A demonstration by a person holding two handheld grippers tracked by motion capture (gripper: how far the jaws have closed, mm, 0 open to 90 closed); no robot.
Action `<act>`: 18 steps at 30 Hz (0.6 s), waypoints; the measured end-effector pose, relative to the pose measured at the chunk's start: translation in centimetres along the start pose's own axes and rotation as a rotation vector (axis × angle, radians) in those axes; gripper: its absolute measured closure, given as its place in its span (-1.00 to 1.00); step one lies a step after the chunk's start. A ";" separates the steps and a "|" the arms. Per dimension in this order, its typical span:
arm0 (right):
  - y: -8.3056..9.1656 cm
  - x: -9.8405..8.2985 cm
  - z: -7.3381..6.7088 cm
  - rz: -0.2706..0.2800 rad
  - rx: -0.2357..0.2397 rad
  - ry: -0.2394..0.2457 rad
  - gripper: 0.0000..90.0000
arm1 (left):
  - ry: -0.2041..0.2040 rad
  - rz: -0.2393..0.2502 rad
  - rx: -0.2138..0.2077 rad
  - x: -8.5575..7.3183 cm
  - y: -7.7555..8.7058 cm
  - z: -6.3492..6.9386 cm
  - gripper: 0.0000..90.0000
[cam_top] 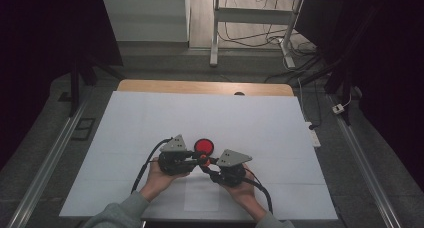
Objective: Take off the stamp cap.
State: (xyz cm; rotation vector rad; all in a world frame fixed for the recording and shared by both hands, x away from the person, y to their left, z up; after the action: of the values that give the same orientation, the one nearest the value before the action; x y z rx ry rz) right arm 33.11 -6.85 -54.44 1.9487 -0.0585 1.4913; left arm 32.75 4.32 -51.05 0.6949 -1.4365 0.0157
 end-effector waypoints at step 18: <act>0.9 -0.7 1.2 -0.016 -0.032 -0.023 0.44 | -0.002 0.001 -0.015 -0.1 1.6 -1.2 0.63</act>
State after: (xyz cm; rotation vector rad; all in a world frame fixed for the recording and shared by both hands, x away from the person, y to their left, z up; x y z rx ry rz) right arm 33.50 -8.44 -54.71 1.9363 -0.0765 1.4490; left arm 33.11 6.19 -50.40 0.6820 -1.4374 0.0057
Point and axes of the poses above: each handheld gripper's, and its own axes: y roughly backward along the jaws, x roughly out of its top, z roughly to its right, the point moved 7 cm from there along -y, roughly forward along the jaws, and after that the axes turned 12 degrees about -y, right-handed, at the moved point
